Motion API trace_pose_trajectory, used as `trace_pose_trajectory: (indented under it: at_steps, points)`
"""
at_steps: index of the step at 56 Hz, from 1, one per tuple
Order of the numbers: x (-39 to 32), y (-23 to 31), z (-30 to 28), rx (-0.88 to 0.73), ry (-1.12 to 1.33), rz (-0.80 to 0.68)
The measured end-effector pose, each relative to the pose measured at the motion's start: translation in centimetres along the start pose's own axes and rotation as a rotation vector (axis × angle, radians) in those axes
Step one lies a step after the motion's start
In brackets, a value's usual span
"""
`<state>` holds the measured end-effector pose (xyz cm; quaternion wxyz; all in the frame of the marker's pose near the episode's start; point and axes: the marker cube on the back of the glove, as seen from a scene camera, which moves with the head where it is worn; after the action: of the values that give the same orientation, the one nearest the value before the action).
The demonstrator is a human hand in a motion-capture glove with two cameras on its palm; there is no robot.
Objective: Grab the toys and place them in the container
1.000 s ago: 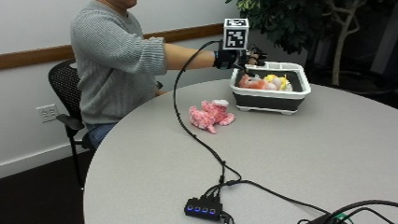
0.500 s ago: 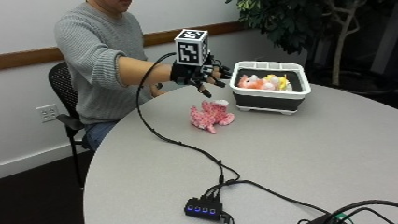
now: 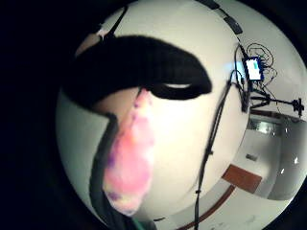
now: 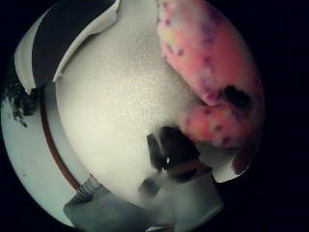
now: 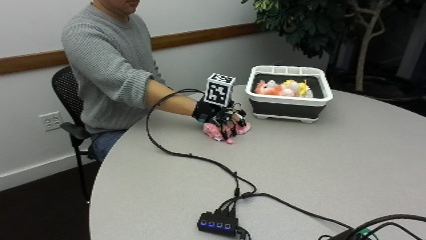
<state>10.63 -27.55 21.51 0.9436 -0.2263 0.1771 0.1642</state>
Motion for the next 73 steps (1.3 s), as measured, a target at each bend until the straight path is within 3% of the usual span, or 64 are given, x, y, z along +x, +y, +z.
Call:
trace_pose_trajectory:
  at_steps: [19,31,39,47,52,63,69,73]
  points:
    - [1.2,-0.8,-1.4,0.147,-0.117,0.03]
    - [5.5,-2.4,-15.7,0.325,-0.214,0.094]
    - [5.7,-3.2,-20.7,0.381,-0.194,0.073]
    - [-0.3,-5.6,-22.7,0.371,-0.254,-0.006]
    - [-6.6,-7.3,-24.2,0.358,-0.287,-0.146]
    - [-18.1,-10.3,-26.9,0.386,-0.167,-0.3]
    - [-19.3,-12.4,-26.9,0.38,-0.057,-0.161]
    - [-19.7,-13.0,-26.0,0.299,-0.068,-0.166]
